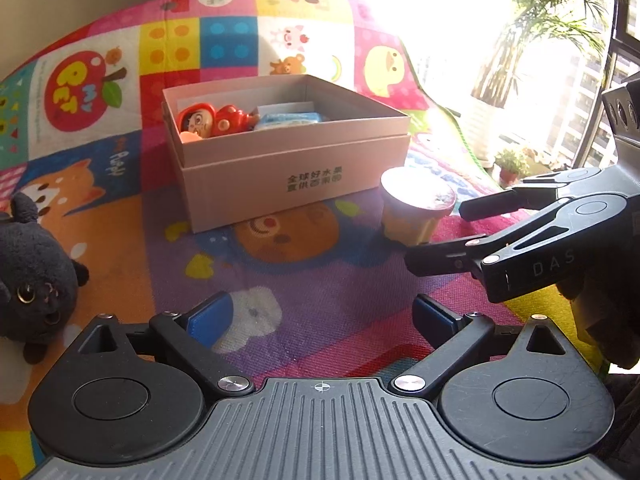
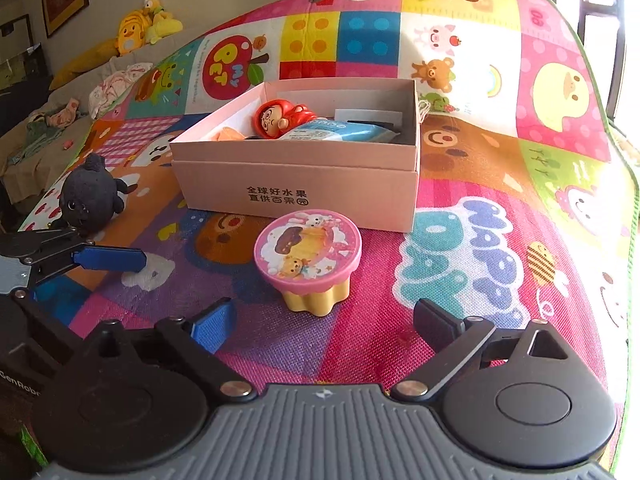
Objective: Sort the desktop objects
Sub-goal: 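Move the left tool to the black plush cat toy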
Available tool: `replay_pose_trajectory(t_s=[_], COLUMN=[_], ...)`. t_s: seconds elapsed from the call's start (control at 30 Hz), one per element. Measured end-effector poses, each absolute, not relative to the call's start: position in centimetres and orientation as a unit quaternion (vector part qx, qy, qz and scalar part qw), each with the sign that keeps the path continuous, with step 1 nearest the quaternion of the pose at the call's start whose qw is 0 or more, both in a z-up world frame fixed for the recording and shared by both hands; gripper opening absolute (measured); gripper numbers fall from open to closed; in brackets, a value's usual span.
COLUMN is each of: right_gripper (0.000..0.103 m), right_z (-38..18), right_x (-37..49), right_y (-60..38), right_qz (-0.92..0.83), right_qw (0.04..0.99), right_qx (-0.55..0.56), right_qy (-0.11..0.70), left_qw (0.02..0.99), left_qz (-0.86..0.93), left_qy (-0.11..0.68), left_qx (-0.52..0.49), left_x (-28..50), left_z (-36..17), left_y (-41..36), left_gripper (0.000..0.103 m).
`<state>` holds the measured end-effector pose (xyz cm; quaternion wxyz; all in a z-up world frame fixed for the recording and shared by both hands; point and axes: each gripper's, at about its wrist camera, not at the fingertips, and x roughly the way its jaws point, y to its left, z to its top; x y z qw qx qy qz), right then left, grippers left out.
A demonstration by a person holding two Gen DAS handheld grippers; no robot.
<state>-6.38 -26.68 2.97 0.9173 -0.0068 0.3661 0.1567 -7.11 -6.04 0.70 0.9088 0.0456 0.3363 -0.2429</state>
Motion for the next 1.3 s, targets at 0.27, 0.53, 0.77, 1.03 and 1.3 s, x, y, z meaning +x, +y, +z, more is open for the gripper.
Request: replay_pose_trajectory(t_s=[0.27,0.53,0.77,1.03,1.3], right_gripper=[0.103,0.103,0.103,0.103,0.103], right_z=[2.5,2.3,2.2,2.2,2.2], right_x=[-6.4,-6.4,-6.4,-6.4,-6.4], right_y=[-26.8,-26.5,-26.2,-26.1,-26.0], right_qz=[0.154,0.148,0.144,0.143,0.143], right_qw=[0.919,0.92,0.92,0.92,0.92], right_qx=[0.003,-0.006,-0.015,-0.018,-0.018], right_qy=[0.364,0.363,0.363,0.363,0.363], left_qw=[0.96,0.937,0.937,0.961,0.954], left_qz=[-0.071,0.023,0.057,-0.028,-0.15], left_qy=[0.27,0.348,0.343,0.273,0.246], left_qx=[0.034,-0.004,-0.043,0.022,0.08], left_x=[-7.3,-4.4,-3.1,-2.3,-3.9], left_z=[6.6,5.7,4.5,5.5,5.0], left_y=[-0.3,3.5,3.5,0.5,-2.9], left_gripper=[0.102,0.102,0.103,0.103,0.103])
